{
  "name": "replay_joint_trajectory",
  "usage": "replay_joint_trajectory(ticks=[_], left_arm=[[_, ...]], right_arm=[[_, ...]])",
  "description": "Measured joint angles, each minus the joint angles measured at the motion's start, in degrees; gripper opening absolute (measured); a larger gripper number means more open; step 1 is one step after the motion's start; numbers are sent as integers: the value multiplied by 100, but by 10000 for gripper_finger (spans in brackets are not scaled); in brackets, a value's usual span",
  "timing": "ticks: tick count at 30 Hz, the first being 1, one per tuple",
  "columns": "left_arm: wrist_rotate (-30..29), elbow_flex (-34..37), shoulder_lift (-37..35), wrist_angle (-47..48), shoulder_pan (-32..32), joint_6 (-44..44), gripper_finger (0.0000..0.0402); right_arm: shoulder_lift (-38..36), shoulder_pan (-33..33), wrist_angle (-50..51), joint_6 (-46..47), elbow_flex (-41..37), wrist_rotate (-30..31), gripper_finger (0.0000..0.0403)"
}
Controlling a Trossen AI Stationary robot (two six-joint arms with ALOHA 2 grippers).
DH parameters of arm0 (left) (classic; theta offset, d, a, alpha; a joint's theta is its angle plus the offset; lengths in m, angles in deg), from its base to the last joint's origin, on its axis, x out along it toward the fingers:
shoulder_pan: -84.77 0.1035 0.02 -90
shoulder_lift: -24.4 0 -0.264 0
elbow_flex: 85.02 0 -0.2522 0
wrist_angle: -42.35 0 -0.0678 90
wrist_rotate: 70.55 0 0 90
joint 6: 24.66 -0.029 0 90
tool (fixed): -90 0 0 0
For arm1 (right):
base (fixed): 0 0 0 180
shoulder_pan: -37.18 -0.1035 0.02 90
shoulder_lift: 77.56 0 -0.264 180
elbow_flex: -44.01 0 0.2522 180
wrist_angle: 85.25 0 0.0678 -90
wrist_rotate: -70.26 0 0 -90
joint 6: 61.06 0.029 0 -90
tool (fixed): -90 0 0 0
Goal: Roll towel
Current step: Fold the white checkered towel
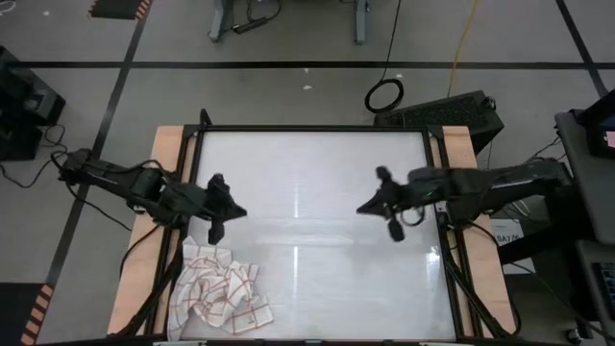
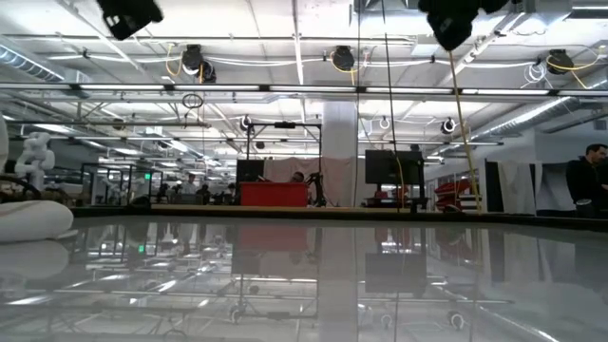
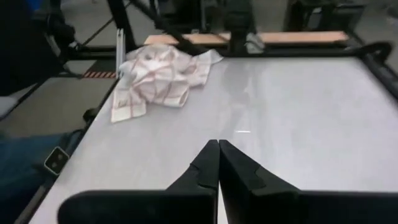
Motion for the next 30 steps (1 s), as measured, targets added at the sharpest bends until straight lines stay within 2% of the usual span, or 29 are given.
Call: replay_joint_trajectory(ticks=[4,6,9,15,18,26,30], left_arm=[[68,1,428,310,-526,864,37],[228,1,624,301,-790,1152,53],[440,1,894,215,-1179,1649,103],[554,-1,1470,218,-1866,2425,234],[800,-1,1766,329,-2083,2714,274],[1115,1,2310,336,-2291,3198,287],[1268,1,2654,637,-2333,3261,271]], right_arm=[[482,-183,-728,318,-359,26,0],[745,-247,-985,412,-469,48,0],[1137,-312,-1318,421,-497,56,0],[1799,-345,-1827,282,-497,53,0],[2008,-343,-1935,196,-496,52,0],[2381,-343,-2172,194,-495,42,0],[2472,-343,-2233,192,-495,38,0]])
